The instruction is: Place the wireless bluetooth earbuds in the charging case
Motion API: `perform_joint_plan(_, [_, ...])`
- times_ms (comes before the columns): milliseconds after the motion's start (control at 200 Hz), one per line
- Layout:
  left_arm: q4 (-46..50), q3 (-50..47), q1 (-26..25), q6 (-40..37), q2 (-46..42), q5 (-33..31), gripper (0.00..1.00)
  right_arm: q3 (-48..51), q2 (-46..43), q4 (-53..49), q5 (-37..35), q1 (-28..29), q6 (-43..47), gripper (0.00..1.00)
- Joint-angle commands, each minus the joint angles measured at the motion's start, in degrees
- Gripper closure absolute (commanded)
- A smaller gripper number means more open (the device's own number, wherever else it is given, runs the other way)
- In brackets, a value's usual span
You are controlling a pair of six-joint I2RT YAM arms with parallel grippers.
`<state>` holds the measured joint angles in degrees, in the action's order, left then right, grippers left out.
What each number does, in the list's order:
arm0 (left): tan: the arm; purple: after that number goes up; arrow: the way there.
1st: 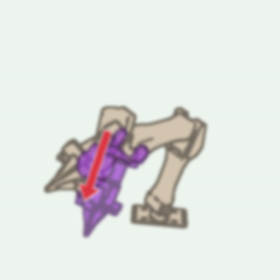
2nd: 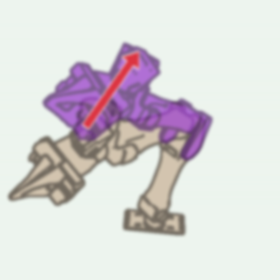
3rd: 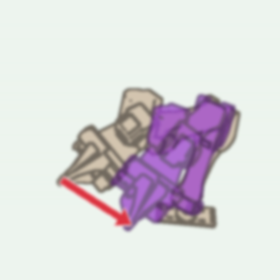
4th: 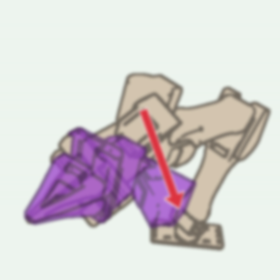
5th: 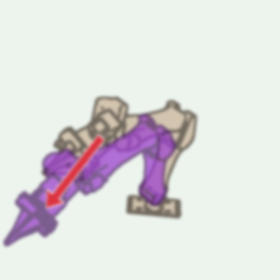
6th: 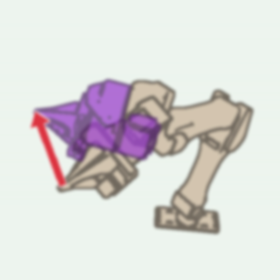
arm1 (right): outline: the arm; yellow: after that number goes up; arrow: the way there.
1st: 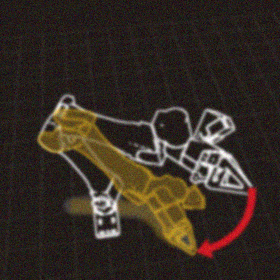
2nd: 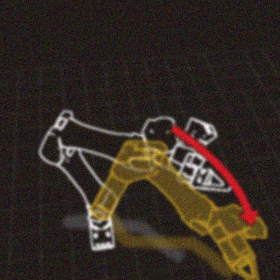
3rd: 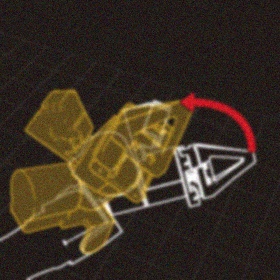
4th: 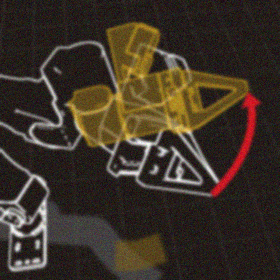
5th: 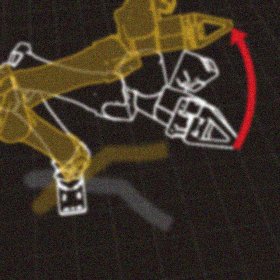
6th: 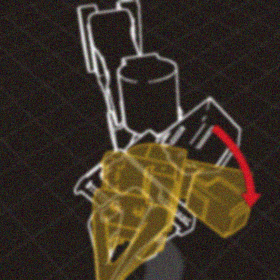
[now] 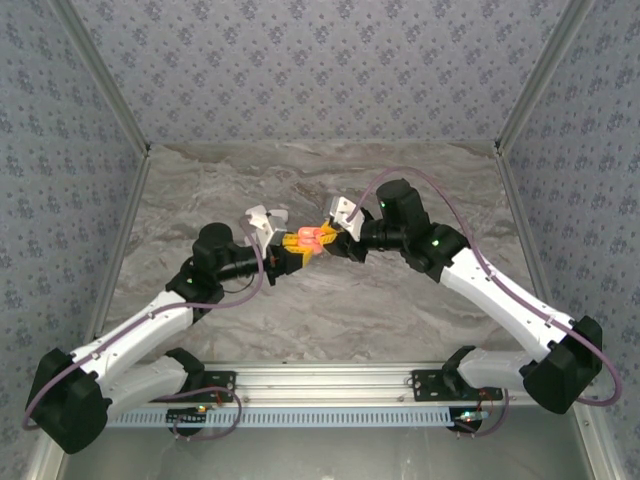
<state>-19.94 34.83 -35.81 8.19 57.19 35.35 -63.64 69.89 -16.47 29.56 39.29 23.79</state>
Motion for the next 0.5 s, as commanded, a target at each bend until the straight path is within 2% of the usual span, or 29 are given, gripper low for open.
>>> perform_joint_plan(0, [-2.92,2.78,-0.39,0.3,-0.05,0.86,0.97,-0.69,-1.0,-1.08,3.44,-0.64,-0.42,0.69])
perform_joint_plan(160, [-2.91,2.62,-0.39,0.08,-0.09,0.77,0.97,-3.58,-1.32,-1.72,9.07,-2.91,-3.88,0.56])
perform_joint_plan(280, [-2.69,2.15,-0.37,-0.21,-0.48,-0.61,0.98,-4.14,-2.42,0.18,10.02,-5.48,-8.47,0.49])
perform_joint_plan(365, [-1.51,1.46,-0.39,-0.96,-1.46,-3.46,0.99,-4.12,-2.43,2.48,7.36,-7.66,-13.67,0.45])
perform_joint_plan(495, [1.77,-0.29,-0.4,-2.57,-5.08,-13.22,1.0,-3.51,0.97,1.82,0.31,-10.81,-19.88,0.39])
